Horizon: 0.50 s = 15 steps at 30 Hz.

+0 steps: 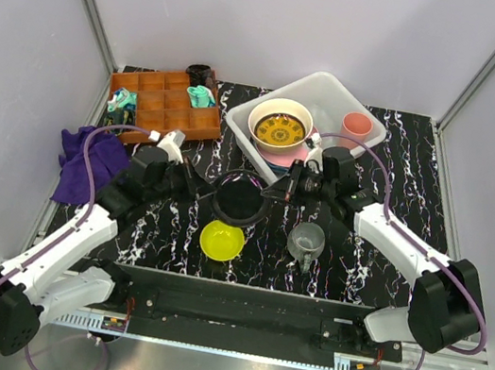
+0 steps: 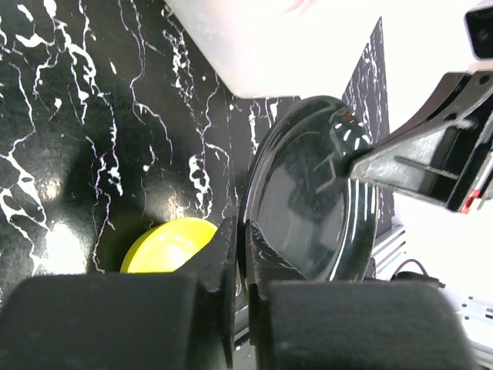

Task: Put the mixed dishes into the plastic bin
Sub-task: Pick up the plate at the center of the board, then place the plate in the plastic bin.

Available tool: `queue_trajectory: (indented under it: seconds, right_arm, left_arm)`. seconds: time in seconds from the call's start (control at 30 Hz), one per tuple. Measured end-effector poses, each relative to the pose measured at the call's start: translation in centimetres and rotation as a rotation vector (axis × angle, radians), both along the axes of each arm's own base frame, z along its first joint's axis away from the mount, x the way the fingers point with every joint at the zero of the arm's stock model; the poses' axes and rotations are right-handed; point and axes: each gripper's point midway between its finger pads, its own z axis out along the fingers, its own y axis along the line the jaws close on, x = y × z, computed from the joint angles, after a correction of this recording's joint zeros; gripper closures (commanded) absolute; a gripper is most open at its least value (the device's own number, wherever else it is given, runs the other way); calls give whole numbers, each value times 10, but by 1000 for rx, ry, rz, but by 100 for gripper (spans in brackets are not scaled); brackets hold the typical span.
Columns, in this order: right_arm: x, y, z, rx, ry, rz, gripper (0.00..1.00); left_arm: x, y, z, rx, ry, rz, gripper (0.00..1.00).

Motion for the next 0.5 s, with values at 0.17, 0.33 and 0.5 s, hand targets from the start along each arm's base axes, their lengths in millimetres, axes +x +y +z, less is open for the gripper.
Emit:
queue_trajectory:
  seconds: [0.17,0.33,0.5]
  right_arm:
    - [1,-1,0,-3,1,-10,100]
    - [9,-7,6,-21,-32,-58,100]
    - [40,-19,41,-45,-118,-128,100]
  left_arm:
    - [2,-2,3,-10,-15,-1,38]
    - [-1,0,-4,-6,1,5,18]
    - [-3,3,1,-17,-17,24,9]
